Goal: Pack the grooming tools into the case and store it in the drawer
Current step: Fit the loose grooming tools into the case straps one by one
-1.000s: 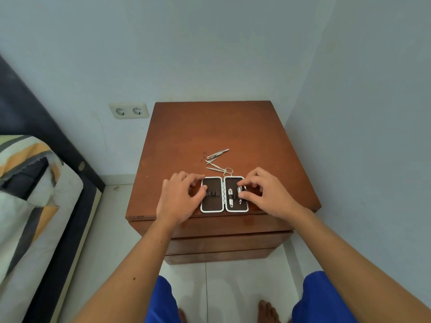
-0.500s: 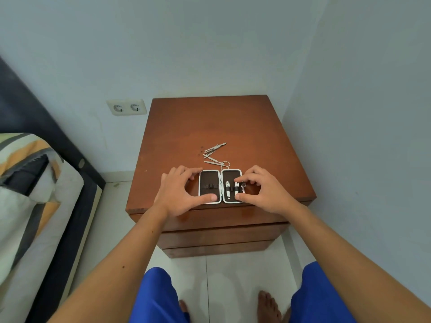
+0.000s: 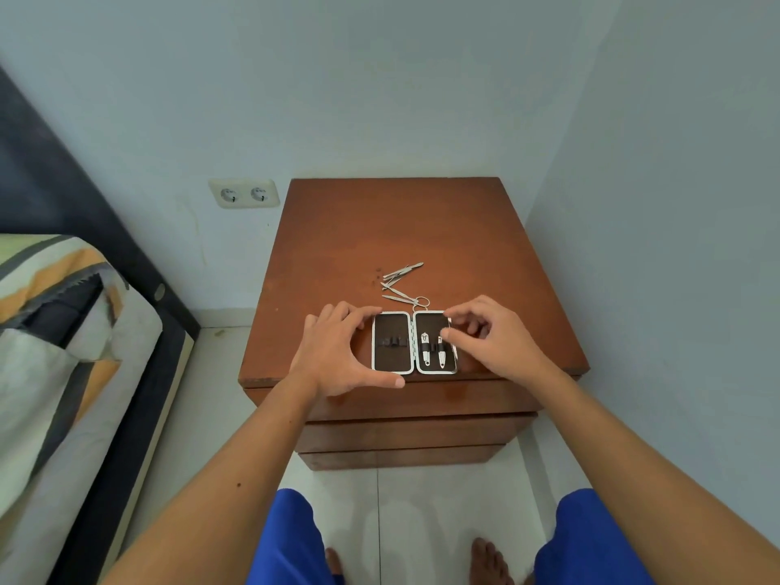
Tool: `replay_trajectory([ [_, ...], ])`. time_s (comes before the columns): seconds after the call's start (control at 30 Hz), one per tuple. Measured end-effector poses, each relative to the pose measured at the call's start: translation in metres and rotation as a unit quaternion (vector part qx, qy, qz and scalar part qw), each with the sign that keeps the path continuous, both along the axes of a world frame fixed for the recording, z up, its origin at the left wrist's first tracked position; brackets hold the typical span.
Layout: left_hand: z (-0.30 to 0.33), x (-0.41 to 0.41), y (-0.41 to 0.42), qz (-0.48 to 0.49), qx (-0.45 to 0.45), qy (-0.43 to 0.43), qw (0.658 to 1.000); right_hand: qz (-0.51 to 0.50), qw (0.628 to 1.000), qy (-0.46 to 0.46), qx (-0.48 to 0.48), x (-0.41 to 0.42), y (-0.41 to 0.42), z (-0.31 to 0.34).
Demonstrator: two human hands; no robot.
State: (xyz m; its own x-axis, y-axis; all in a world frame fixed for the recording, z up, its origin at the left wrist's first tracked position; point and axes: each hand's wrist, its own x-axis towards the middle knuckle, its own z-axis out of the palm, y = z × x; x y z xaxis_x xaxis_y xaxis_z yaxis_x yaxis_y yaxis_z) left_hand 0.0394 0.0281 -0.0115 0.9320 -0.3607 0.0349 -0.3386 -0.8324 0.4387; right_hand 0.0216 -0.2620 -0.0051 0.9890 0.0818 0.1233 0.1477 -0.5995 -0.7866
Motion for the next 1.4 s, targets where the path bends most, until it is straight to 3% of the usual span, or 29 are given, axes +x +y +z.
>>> replay_trajectory([
  [0.27, 0.001, 0.000, -0.001, 0.004, -0.007, -0.009, 1.000, -0.023, 0.991, 0.035, -0.129, 0.070, 0.036, 0.019],
  [0.7, 0.004, -0.002, -0.002, 0.007, -0.012, -0.006, 1.000, 0.057, 0.970, 0.093, -0.216, 0.085, 0.038, 0.026],
  [0.97, 0.004, -0.002, -0.003, 0.009, -0.005, -0.005, 1.000, 0.034, 0.995, 0.090, -0.006, 0.083, 0.022, 0.031],
  [1.07, 0.005, -0.001, -0.003, 0.008, -0.001, -0.004, 1.000, 0.017, 0.978, 0.131, 0.161, 0.081, 0.018, 0.037],
  [1.13, 0.006, -0.001, -0.003, 0.008, -0.002, -0.007, 1.000, 0.017, 0.962, 0.151, 0.225, 0.079, 0.015, 0.043],
  [1.4, 0.006, -0.002, -0.004, 0.011, 0.004, -0.002, 1.000, 0.004, 0.946, 0.167, 0.279, 0.076, 0.006, 0.042],
])
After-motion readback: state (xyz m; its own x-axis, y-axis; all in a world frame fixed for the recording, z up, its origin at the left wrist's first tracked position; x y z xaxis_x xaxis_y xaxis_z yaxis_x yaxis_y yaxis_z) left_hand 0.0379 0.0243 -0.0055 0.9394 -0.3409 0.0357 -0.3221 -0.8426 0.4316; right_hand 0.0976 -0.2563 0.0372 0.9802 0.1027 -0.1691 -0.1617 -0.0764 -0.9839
